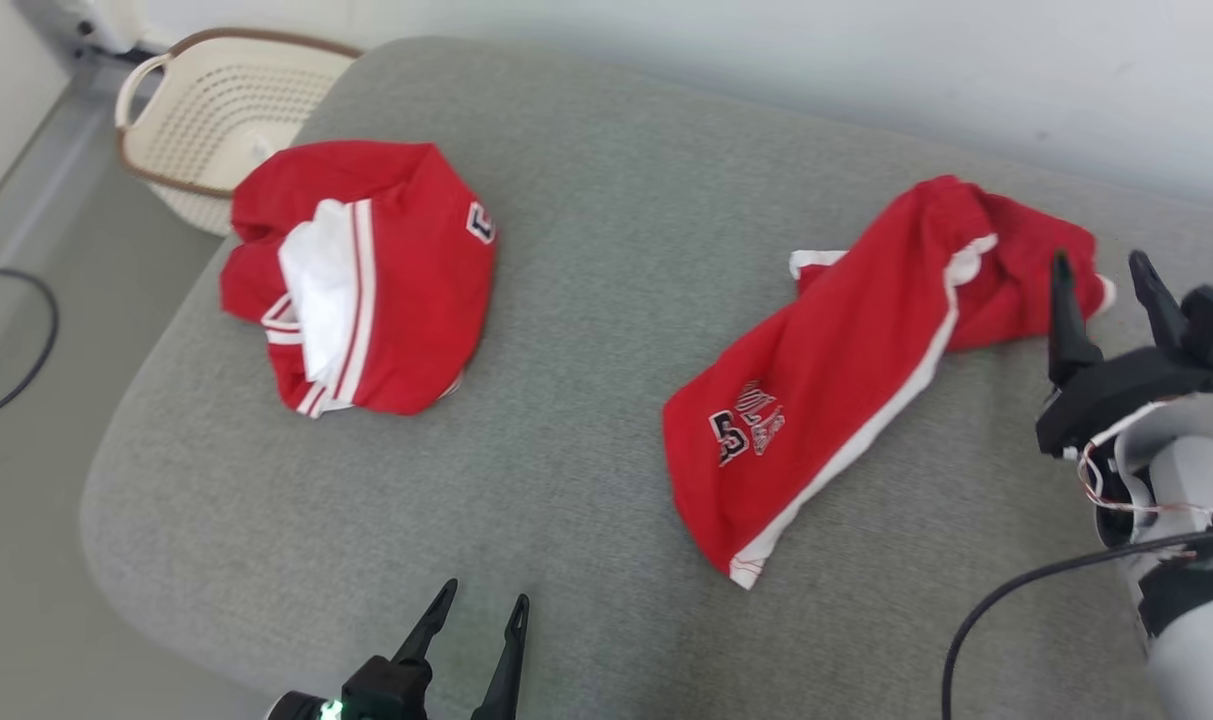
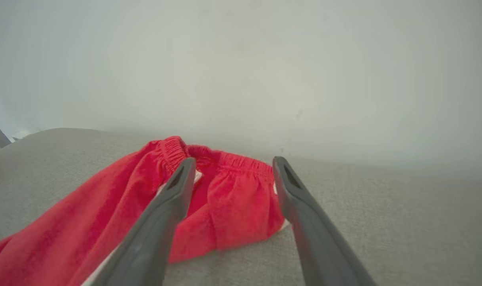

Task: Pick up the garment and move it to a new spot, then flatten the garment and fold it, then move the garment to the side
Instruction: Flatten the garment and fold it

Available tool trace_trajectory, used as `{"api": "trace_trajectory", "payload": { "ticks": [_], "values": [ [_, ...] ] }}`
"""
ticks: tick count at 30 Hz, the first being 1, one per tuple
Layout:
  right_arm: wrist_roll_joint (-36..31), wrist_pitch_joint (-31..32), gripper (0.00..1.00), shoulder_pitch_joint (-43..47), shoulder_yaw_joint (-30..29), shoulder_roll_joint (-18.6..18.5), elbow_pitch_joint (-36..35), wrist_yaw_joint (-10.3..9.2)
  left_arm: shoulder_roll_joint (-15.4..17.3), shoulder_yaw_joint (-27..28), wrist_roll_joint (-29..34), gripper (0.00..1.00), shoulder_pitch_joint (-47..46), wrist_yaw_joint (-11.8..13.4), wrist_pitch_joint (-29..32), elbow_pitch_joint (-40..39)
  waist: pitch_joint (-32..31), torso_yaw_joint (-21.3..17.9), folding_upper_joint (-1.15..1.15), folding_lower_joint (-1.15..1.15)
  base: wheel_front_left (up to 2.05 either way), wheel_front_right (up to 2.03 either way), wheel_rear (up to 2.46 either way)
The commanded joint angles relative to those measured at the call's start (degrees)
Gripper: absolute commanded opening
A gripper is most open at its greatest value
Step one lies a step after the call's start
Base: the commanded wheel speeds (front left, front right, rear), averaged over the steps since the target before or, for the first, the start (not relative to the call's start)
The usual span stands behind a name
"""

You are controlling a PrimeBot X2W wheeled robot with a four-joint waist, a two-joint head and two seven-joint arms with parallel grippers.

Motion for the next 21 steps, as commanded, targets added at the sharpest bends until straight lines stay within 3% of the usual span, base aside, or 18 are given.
{"api": "trace_trajectory", "payload": {
  "ticks": [1, 9, 21],
  "values": [
    [0.2, 0.0, 1.00, 1.3, -0.3, -0.4, 0.1, 0.00, 0.1, 0.2, 0.3, 1.00, 0.8, 0.0, -0.1, 0.0, -1.4, -2.6, 0.00, 0.01, 0.00, 0.00, 0.00],
    [0.5, 0.0, 1.00, 0.4, -0.8, -0.9, 1.8, 0.00, 0.1, -0.5, -0.4, 1.00, -0.3, -0.1, -0.1, -0.3, 2.2, -1.7, 0.00, 0.01, 0.00, 0.00, 0.00],
    [1.8, 0.0, 1.00, -4.1, 1.3, -0.6, 8.7, 0.00, 0.0, -2.9, -1.7, 1.00, -2.4, 0.9, -0.1, -1.0, 6.8, 3.1, 0.00, 0.01, 0.00, 0.00, 0.00]
  ]
}}
